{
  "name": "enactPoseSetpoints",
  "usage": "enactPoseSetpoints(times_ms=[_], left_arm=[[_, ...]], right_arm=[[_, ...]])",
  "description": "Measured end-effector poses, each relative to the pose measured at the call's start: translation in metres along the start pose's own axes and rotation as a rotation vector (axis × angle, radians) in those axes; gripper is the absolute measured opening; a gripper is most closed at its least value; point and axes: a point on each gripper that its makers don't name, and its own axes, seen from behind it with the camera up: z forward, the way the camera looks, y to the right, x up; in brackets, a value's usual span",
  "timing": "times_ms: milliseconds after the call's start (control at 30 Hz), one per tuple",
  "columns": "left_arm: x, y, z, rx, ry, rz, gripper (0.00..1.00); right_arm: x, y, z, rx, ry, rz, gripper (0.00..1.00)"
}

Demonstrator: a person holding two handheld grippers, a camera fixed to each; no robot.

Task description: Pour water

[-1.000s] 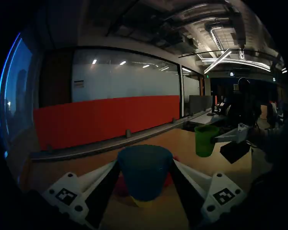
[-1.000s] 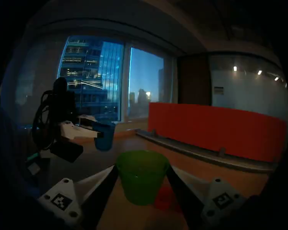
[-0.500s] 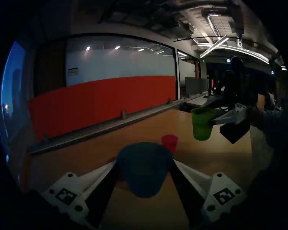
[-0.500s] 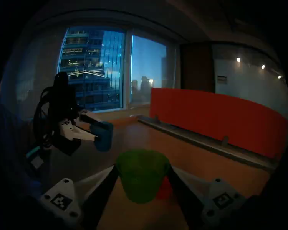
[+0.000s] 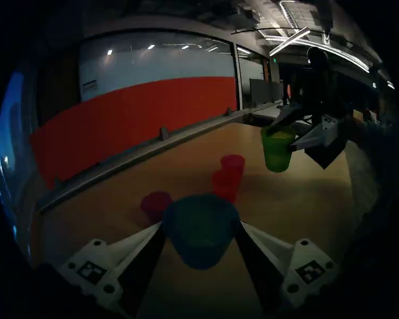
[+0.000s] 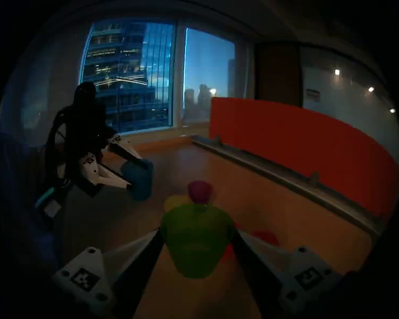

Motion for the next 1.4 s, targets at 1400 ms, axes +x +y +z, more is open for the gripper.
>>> enactPoseSetpoints(times_ms=[1400], left_arm=[[-0.099,0.006,0.047,-0.097,-0.277,0.007,0.89]], right_arm=[[-0.084,0.0,0.045,0.049,-0.259,-0.073,0.95]])
